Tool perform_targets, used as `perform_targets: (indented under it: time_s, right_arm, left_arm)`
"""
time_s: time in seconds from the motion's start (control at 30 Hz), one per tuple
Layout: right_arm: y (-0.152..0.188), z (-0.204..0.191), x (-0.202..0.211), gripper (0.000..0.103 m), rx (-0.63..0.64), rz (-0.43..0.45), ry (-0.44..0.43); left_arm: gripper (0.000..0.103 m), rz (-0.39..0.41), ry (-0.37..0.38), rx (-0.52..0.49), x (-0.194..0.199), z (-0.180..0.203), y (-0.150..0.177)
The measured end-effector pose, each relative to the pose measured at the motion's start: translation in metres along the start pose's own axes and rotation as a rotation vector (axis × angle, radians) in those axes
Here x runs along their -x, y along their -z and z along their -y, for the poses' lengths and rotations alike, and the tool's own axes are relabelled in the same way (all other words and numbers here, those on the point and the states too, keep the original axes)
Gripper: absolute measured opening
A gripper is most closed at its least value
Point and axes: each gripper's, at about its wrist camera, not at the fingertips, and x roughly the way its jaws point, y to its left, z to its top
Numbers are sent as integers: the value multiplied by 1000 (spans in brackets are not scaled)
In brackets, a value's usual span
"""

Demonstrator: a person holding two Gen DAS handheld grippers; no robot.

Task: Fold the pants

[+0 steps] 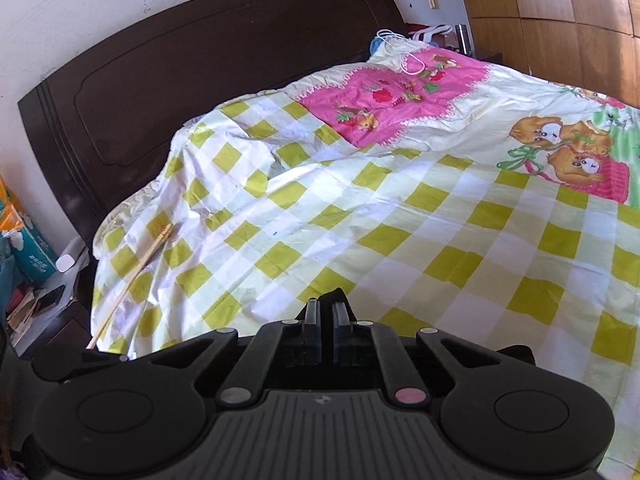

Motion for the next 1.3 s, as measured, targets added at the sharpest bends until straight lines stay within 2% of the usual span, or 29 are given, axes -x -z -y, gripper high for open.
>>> perform_targets:
  time_s: [0.07,0.17,0.23,0.3,0.47,0.63,0.7,0.83,0.93,1.03,1.13,1.2,1.3]
  right_arm:
    - [10,11,-36,23,-77,-38,21]
    - [29,11,-70,23,-95,-63,54]
    - [37,10,-78,23,-76,-38,84]
    - [37,15,-81,23,-120,-28,86]
    - [40,10,-88,23,-88,-16,142]
    - [26,15,-52,25,-177,83,108]
    - [20,16,-23,25,-174,142,119]
    - [26,27,35,35,-164,209,169]
    - [48,41,60,36,-177,192,231]
    - [73,57,59,38,-230,133,289]
    - [93,77,49,38,-340,76,302]
    - [98,87,45,43,-384,90,292]
    - [95,99,37,50,-425,111,292]
  left_arm:
    - [16,-33,-13,39,-13,-9,11]
    - [16,-80,-48,65,-34,-18,28]
    - [16,-93,-59,64,-40,-20,34]
    - [16,-88,-82,19,-42,-18,38]
    - [17,-87,-87,4,-48,-23,43]
    - [22,-93,-111,-4,-44,-18,39]
    - [23,-94,-118,-25,-40,-14,33]
    - [23,-57,-144,-61,-26,-8,18]
    - [24,-8,-148,-66,-15,-4,5]
    - [26,27,-105,-85,-14,8,-3]
    - [26,7,-49,-114,-33,25,-1]
    - [26,-16,-20,-127,-46,33,4]
    - [29,-69,-21,-159,-64,36,14]
